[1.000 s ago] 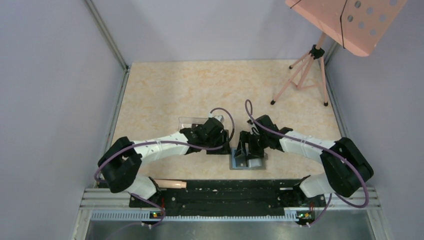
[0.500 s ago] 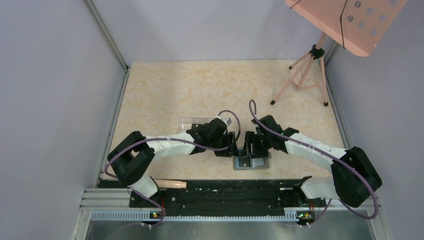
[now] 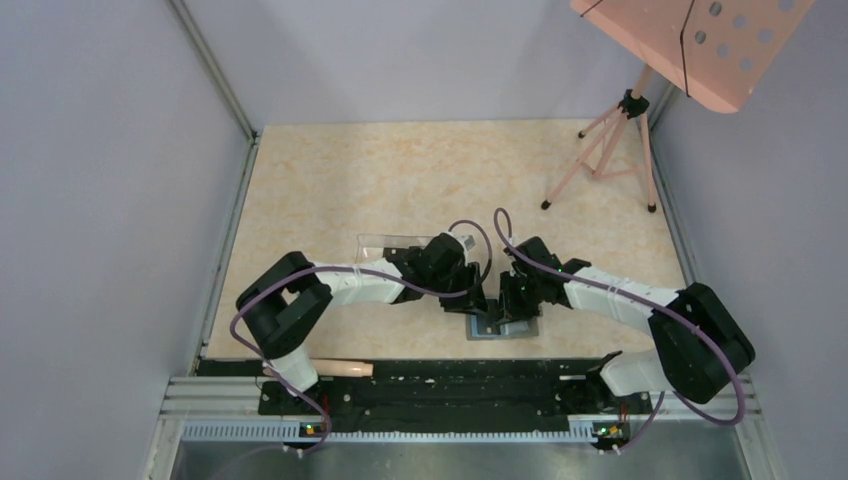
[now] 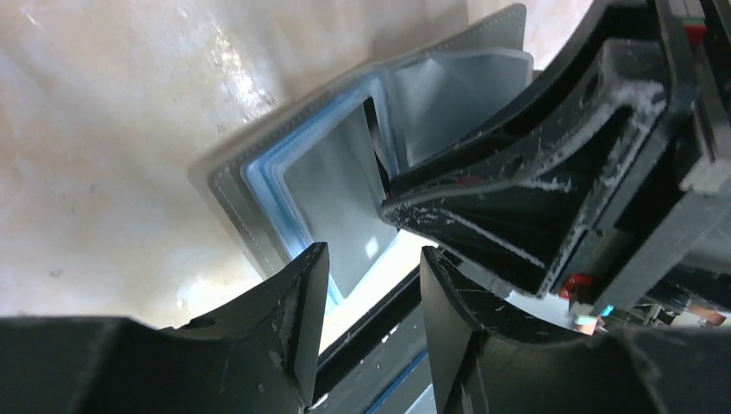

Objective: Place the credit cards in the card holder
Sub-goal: Insert the credit card into the card holder.

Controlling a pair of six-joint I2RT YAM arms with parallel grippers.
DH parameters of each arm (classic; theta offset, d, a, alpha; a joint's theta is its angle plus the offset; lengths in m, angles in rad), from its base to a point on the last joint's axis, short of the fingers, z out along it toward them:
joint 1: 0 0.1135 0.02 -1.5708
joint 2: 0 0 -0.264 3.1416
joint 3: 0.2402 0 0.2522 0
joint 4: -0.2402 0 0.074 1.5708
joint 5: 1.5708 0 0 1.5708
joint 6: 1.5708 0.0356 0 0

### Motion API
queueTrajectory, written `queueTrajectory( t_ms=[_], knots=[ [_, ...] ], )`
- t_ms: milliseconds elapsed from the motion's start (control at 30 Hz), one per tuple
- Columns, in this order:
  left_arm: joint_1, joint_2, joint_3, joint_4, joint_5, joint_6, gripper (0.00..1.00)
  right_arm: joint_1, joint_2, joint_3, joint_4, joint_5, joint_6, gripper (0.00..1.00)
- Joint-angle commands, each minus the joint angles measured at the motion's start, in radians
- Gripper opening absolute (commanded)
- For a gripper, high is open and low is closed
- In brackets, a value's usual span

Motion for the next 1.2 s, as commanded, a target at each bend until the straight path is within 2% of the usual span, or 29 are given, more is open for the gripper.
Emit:
queueTrajectory(
  t_ms=[0, 367, 467, 533, 1000, 1167],
  knots=[
    [0.008, 0.052, 0.070, -0.039, -0.001, 0.021, 0.49, 0.005, 0.041, -0.001, 0.043, -0.005, -0.011, 0.18],
    [0.010, 0.060, 0.107, -0.190, -0.107, 0.046, 0.51, -0.006, 0.060, -0.005, 0.036, 0.002, -0.015, 0.11],
    [0.010, 0.061, 0.102, -0.189, -0.106, 0.045, 0.51, -0.008, 0.064, -0.006, 0.038, -0.001, -0.017, 0.07],
    [0.010, 0.065, 0.104, -0.200, -0.110, 0.045, 0.51, -0.008, 0.067, -0.006, 0.036, -0.003, -0.016, 0.00],
    [0.010, 0.033, 0.088, -0.216, -0.149, 0.045, 0.52, -0.010, 0.079, -0.006, 0.042, -0.009, -0.016, 0.00],
    [0.010, 0.038, 0.077, -0.144, -0.089, 0.049, 0.51, -0.010, 0.082, -0.014, 0.067, -0.036, -0.009, 0.00]
  ],
)
